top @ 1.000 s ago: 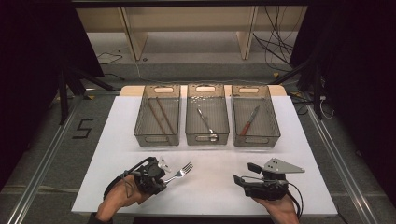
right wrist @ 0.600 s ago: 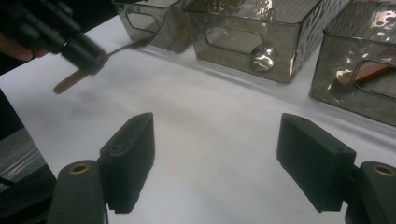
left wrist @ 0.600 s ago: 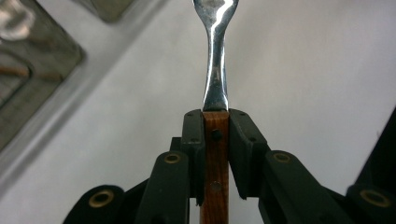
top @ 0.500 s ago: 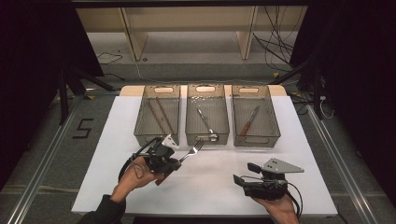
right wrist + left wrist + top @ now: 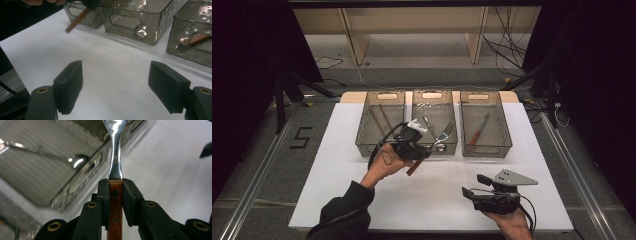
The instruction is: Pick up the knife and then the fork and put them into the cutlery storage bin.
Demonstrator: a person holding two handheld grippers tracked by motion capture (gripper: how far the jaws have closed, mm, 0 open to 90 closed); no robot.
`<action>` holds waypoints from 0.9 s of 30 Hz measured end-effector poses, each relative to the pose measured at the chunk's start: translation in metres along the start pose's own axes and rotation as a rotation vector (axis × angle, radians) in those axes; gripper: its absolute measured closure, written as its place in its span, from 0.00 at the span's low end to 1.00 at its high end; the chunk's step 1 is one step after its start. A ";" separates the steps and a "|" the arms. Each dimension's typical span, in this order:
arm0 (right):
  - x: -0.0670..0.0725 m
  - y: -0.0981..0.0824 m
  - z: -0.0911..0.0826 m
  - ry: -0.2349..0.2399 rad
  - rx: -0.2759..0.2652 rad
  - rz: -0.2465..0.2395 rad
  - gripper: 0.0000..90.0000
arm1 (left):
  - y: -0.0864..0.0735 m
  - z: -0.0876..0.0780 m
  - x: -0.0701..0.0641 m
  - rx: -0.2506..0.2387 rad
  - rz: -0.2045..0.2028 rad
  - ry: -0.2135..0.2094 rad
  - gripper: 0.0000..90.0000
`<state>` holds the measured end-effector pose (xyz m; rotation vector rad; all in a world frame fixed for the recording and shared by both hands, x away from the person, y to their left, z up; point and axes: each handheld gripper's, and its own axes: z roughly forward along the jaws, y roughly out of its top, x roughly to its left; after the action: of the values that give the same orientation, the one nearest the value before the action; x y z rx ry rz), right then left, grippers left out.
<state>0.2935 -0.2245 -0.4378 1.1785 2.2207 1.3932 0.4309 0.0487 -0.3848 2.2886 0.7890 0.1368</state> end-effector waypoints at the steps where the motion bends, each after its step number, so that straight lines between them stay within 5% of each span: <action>1: 0.000 0.000 0.000 0.000 -0.001 -0.002 0.32 | 0.006 0.003 -0.002 -0.014 -0.007 -0.004 0.85; 13: -0.002 -0.001 -0.003 0.003 -0.013 0.002 0.32 | 0.053 0.036 -0.002 -0.053 -0.026 -0.020 0.85; 27: -0.002 -0.001 -0.003 0.009 -0.013 0.004 0.32 | 0.089 0.050 -0.002 -0.108 -0.037 -0.020 0.85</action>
<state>0.2925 -0.2278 -0.4374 1.1754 2.2133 1.4155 0.4899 -0.0326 -0.3642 2.1688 0.7945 0.1362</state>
